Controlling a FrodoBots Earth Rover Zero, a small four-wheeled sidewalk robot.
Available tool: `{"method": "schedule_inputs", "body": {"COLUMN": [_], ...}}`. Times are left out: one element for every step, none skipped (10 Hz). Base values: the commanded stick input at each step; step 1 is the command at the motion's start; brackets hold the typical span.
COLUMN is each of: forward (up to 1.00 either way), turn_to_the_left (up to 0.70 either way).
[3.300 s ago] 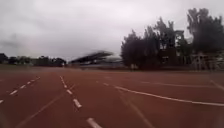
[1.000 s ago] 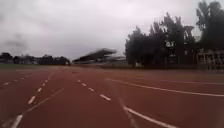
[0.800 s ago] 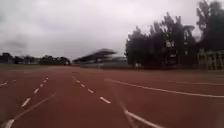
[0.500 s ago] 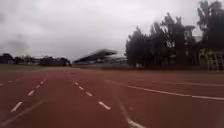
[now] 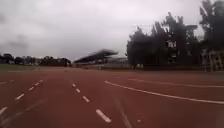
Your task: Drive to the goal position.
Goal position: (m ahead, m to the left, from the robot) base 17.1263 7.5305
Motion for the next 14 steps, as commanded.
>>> {"method": "schedule_inputs", "body": {"forward": [0.70,0.70,0.70,0.70,0.70,0.70,0.70,0.70,0.70,0.70,0.70,0.70,0.70,0.70], "turn_to_the_left": [0.00,0.00,0.00,0.00,0.00,0.00,0.00,0.00,0.00,0.00,0.00,0.00,0.00,0.00]}}
